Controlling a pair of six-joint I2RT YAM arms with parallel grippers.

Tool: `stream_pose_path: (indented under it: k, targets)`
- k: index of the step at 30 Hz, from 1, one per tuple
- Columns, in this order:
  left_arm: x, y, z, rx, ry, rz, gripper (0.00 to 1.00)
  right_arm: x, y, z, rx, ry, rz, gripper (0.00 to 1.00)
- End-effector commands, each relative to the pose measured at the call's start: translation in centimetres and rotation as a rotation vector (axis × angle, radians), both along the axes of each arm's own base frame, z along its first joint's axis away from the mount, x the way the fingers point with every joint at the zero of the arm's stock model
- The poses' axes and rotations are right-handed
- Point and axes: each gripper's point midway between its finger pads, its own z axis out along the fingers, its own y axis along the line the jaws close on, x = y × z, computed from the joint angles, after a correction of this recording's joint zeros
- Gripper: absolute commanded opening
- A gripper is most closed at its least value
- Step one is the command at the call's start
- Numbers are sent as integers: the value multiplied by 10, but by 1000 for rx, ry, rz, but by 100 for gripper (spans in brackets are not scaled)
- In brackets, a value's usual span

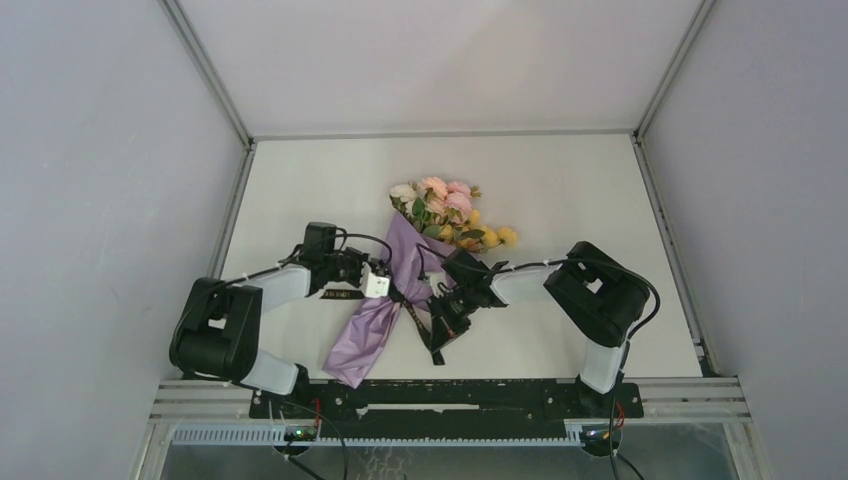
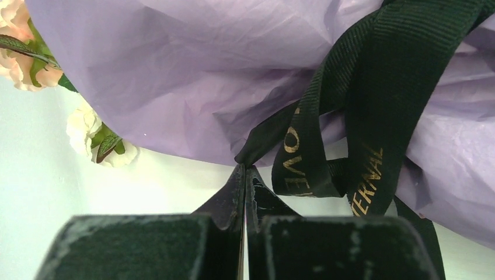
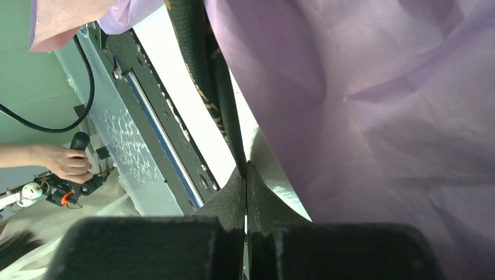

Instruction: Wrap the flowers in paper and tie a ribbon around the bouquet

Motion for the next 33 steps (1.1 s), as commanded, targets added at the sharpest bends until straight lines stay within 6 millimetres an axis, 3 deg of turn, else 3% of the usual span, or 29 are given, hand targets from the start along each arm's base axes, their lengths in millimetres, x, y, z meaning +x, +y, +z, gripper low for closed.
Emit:
stream_pose_path:
  k: [1,3,8,9,12,15,17,22,24,26,28,33]
  targets:
    - [25,2,22,8,-96,3,0,-7,-18,-12,-80,13,-30,0]
    - [16,-2,19,10,-84,-8,0,2,-15,-7,-59,-10,-56,0]
    - [-17,-7,6,53,-42,-38,1,31,-13,24,14,-120,-119,42]
    - [-25,-6,2,64,-36,-50,12,36,-15,32,30,-146,-127,48]
    - [-32,-5,7,61,-66,-57,60,51,-25,55,53,-237,-162,56]
    - [-25,-3,24,34,-91,1,75,67,-34,71,66,-297,-218,58]
    - [-20,1,33,28,-103,51,80,79,-37,74,52,-332,-272,56]
    - [-22,20,37,73,-127,129,80,104,-41,58,-38,-330,-426,39]
    - [-27,22,43,71,-125,139,76,110,-41,50,-63,-318,-471,36]
    - [-37,19,55,35,-98,136,60,118,-35,47,-48,-322,-493,36]
    - [-60,15,63,12,-38,95,41,126,-30,47,-31,-320,-520,36]
    - [-117,21,32,82,106,-18,19,158,-27,46,-31,-340,-579,36]
